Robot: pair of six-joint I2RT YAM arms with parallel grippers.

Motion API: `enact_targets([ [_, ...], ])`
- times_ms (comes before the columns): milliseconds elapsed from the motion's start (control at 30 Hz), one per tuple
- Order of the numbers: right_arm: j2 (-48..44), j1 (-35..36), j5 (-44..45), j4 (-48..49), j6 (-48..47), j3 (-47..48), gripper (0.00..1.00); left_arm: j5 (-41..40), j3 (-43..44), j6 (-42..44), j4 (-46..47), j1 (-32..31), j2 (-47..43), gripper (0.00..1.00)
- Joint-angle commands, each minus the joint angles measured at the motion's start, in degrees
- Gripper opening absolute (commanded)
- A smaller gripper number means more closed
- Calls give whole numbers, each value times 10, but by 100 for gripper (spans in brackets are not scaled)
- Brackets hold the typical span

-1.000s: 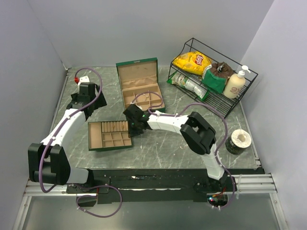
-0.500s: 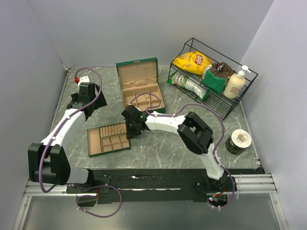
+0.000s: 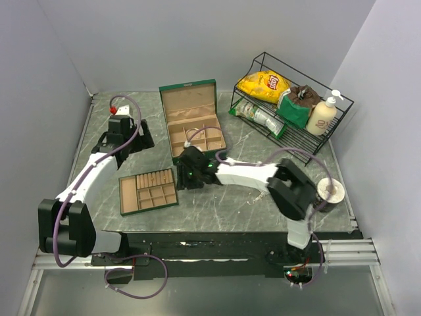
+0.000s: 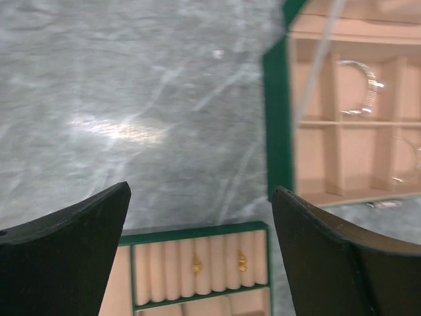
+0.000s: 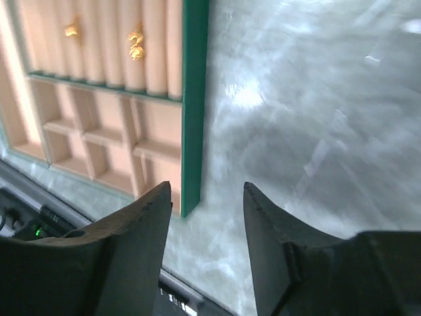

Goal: Organize the mixed jewelry

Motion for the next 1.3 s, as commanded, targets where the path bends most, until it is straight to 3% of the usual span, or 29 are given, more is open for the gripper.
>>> enact_targets([
  [0,-141,-16,85,15,-24,-62,56,129,4,-19,55,-8,9,91],
  [233,-317,-117,97,28,-4,-228,56,78,69,-68,41,-94,106,81],
  [367,-422,-166,92,18,-7,-295,56,66,93,-76,37,-104,160,71],
  [633,-535,-231,93,-15,-19,-361,56,51,129,-77,19,-118,246,53],
  [933,-534,-292,80,-22,-28,-421,53,38,132,-95,10,-171,253,23],
  [1267,-486,-329,104,-67,-59,-420,50,-1,84,-132,-3,-228,230,13],
])
